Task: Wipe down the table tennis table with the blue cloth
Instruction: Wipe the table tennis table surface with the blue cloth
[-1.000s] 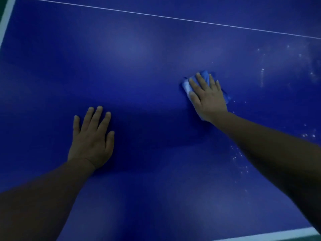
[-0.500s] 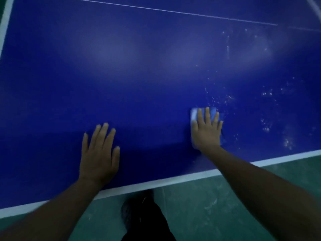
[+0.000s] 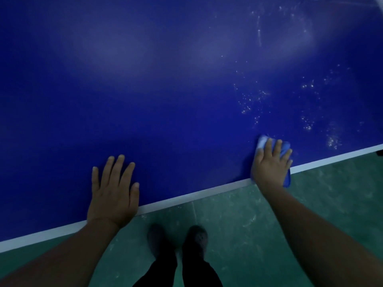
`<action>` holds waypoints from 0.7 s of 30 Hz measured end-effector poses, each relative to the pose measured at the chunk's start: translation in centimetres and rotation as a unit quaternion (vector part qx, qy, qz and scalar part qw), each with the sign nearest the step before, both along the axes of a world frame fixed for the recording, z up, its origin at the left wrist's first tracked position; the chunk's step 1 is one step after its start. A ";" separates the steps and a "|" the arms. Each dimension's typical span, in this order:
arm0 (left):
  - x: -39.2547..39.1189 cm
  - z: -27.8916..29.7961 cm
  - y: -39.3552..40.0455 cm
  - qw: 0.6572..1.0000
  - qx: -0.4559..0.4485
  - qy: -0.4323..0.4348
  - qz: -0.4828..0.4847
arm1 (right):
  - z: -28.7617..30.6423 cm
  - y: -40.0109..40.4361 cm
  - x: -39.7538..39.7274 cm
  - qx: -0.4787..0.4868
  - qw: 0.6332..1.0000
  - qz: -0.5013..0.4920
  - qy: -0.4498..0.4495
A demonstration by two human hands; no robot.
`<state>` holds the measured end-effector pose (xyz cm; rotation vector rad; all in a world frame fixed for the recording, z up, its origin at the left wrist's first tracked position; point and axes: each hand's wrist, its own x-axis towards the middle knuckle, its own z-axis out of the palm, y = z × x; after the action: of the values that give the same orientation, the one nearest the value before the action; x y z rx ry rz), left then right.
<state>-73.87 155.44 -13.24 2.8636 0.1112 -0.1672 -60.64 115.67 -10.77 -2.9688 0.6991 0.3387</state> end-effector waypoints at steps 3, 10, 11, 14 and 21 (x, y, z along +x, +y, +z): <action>-0.1 0.1 0.0 1.000 -0.012 -0.005 0.005 | -0.6 6.9 0.3 0.002 0.999 -0.007 -0.035; -0.1 0.2 -0.1 1.000 0.001 -0.002 0.006 | -1.0 7.3 -4.0 0.028 0.909 0.416 -0.006; -0.1 0.2 -0.1 1.000 0.000 -0.001 0.007 | -0.9 4.4 -2.7 0.002 0.937 0.350 -0.003; 0.1 0.0 -0.2 1.000 -0.001 0.000 0.005 | -0.2 -2.1 1.1 -0.026 0.990 0.138 0.020; -0.2 0.0 -0.1 1.000 0.004 -0.008 0.005 | 0.0 2.9 1.6 0.020 0.963 0.270 0.021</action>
<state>-74.03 155.33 -13.24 2.8721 0.1231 -0.1409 -59.01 118.61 -10.80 -3.0681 -0.1333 0.4384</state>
